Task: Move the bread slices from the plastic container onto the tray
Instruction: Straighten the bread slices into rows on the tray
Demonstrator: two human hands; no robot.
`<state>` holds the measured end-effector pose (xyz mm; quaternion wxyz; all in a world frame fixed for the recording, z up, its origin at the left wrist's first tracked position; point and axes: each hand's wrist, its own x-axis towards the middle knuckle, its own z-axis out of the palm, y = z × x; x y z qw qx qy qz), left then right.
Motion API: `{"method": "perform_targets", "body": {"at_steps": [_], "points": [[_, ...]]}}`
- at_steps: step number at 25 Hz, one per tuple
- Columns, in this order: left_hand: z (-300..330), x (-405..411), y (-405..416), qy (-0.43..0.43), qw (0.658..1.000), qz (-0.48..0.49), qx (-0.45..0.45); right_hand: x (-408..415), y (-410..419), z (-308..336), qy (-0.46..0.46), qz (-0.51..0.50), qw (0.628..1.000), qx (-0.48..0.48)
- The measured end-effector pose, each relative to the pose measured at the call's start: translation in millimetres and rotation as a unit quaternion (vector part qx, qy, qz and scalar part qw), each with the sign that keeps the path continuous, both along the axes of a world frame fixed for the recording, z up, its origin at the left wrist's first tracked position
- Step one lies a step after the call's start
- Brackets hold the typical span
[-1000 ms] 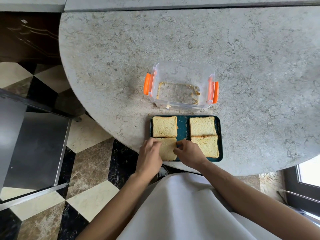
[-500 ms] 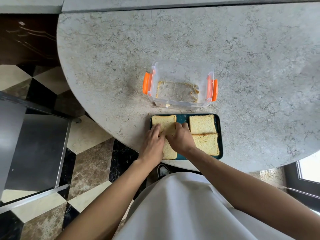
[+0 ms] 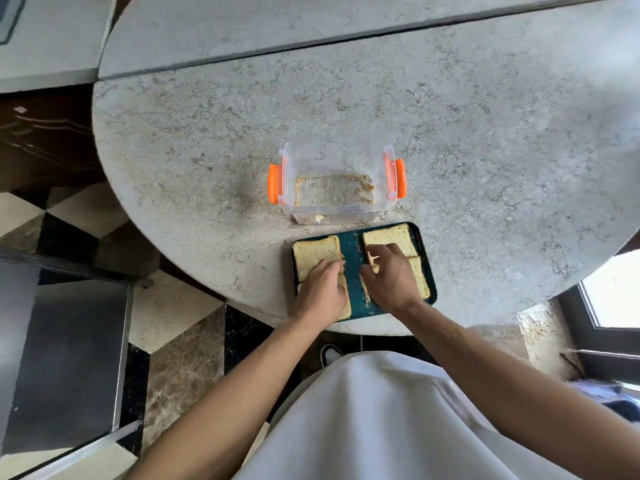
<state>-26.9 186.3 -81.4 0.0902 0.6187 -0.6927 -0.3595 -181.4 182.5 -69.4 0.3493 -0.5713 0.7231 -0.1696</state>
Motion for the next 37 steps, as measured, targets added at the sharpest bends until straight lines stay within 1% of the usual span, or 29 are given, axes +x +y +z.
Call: {"method": "perform_targets", "body": {"at_steps": [2,4,6,8,12,16,19,26,28,31,37], "points": [[-0.9,-13.9,-8.5,0.028,0.999,0.002,0.024,-18.4,1.8,0.4,0.014,-0.034,0.999,-0.004],[-4.6,-27.6,-21.0,0.063,0.995,0.047,0.069,-37.2,-1.3,-0.4,0.031,-0.063,0.998,0.003],[-8.2,-39.2,-31.8,0.094,0.981,0.11,0.129,-55.7,-5.8,-2.6,0.042,-0.067,0.997,0.023],[-12.4,-50.8,-39.3,0.102,0.971,0.145,0.163,-71.4,-10.2,-5.6,0.046,-0.049,0.997,0.043],[-20.2,-69.0,-46.0,0.121,0.946,0.226,0.199,-85.3,-13.2,-10.6,0.032,-0.014,0.997,0.072],[-23.8,-76.7,-47.6,0.134,0.929,0.287,0.19,-90.7,-12.9,-12.9,0.013,0.005,0.998,0.056],[-17.6,-87.5,-48.4,0.126,0.933,0.285,0.179,-95.9,-9.7,-13.7,0.022,0.002,0.999,0.03],[-13.5,-91.4,-40.0,0.103,0.939,0.284,0.162,-102.0,-5.1,-15.9,0.003,-0.015,0.999,0.039],[-15.0,-88.5,-29.4,0.096,0.941,0.272,0.176,-100.7,-0.9,-15.7,0.001,-0.025,0.999,0.042],[-20.4,-88.2,-12.8,0.11,0.942,0.247,0.2,-99.1,5.1,-16.6,0.004,-0.039,0.998,0.052],[-20.1,-92.1,3.5,0.074,0.963,0.201,0.163,-96.4,15.0,-16.4,0.033,-0.031,0.996,0.077]]}}
